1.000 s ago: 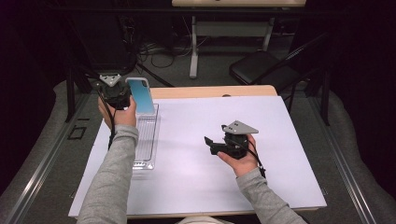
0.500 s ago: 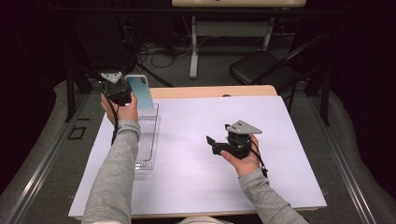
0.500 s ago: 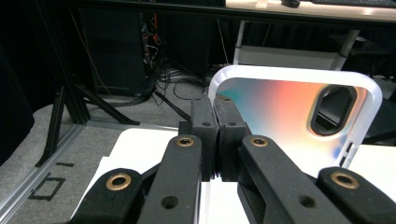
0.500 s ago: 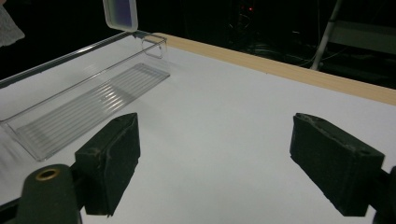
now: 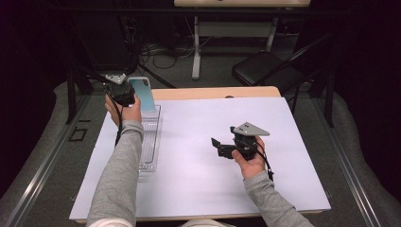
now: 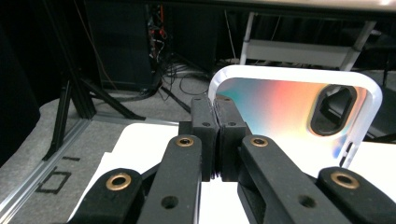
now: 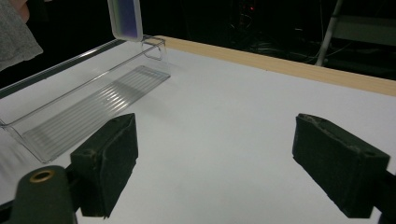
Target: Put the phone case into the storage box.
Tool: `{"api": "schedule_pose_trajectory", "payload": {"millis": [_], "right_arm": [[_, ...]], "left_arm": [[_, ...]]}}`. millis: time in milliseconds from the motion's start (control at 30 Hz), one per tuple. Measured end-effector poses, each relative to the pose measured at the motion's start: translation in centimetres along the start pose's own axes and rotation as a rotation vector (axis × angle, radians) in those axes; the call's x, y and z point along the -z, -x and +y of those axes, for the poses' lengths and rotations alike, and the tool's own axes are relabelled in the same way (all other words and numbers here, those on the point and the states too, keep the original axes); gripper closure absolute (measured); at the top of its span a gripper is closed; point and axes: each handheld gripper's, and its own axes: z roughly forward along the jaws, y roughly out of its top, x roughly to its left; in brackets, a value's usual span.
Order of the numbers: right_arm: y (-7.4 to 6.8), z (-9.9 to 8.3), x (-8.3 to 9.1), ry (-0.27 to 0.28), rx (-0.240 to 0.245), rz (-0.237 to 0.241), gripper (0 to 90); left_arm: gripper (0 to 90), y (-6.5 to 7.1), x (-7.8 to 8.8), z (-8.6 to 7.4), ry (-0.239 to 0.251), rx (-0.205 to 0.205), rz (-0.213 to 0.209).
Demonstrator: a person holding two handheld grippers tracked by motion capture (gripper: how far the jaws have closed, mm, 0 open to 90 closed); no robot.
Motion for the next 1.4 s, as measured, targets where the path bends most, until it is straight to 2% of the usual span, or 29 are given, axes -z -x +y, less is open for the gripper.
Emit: {"api": "schedule_pose_trajectory", "payload": {"millis": [200, 333, 467, 667, 1067, 1400], "right_arm": [[0.4, -0.2, 0.2, -0.024, -0.007, -0.008, 8.9], [0.6, -0.5, 0.4, -0.024, -0.025, 0.009, 6.1], [0.6, -0.8, 0.5, -0.058, 0.012, 0.023, 0.0], [0.5, -1.1, 0.6, -0.057, 0.021, 0.022, 0.0], [0.8, -1.6, 0.5, -0.051, 0.016, 0.027, 0.0], [0.7, -1.7, 0.4, -0.056, 0.024, 0.034, 0.0]], "left_arm": [[89.0, 0.1, -0.7, -0.4, 0.005, 0.008, 0.001], [89.0, 0.1, -1.2, -0.7, 0.000, 0.007, 0.014], [89.0, 0.4, -1.5, -1.0, 0.005, -0.004, 0.025], [88.9, 0.4, -2.0, -1.4, 0.006, 0.009, 0.029], [88.9, 0.6, -2.8, -2.2, -0.006, 0.003, 0.033], [88.9, 0.3, -3.5, -3.8, -0.019, 0.013, 0.047]]}}
